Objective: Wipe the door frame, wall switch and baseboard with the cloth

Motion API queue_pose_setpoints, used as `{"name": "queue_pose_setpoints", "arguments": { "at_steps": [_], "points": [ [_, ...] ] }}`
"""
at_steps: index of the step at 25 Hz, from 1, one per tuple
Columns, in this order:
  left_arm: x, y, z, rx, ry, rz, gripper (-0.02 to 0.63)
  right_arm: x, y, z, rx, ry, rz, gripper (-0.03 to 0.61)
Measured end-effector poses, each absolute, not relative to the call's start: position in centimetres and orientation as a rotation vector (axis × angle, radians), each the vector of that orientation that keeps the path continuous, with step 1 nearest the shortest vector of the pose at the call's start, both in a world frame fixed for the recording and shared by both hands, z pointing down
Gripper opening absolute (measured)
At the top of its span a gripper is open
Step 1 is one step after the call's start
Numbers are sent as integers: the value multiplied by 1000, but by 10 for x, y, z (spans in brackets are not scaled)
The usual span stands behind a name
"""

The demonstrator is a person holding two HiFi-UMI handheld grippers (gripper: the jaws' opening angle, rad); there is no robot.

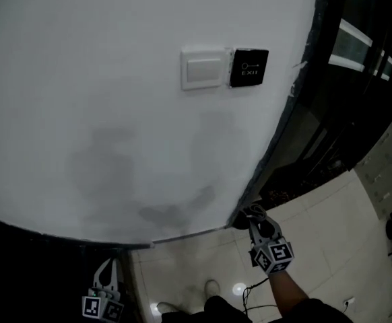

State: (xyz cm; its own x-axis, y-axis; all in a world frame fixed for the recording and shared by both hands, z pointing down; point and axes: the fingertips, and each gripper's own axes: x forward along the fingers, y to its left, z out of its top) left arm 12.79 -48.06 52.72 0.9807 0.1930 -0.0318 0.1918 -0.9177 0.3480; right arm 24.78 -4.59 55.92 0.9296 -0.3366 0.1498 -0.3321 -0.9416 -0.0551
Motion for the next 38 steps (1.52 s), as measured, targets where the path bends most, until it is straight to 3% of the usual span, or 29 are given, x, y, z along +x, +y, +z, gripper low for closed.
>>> {"name": "queue_pose_setpoints", "arguments": {
  "at_steps": [6, 15, 29, 38],
  "points": [
    [95, -475, 458, 2846, 167, -120, 0, 231, -25, 456, -2964, 582, -6, 92],
    [63, -455, 435, 2900, 291, -208, 0, 177, -33, 408, -2869, 628, 109, 91],
    [8, -476, 461, 2848, 369, -138, 0, 73, -54, 416, -2984, 471, 35, 87],
    [-11, -442, 457, 2806, 247, -236, 0, 74, -33, 416, -2968, 594, 59, 87]
  ]
}}
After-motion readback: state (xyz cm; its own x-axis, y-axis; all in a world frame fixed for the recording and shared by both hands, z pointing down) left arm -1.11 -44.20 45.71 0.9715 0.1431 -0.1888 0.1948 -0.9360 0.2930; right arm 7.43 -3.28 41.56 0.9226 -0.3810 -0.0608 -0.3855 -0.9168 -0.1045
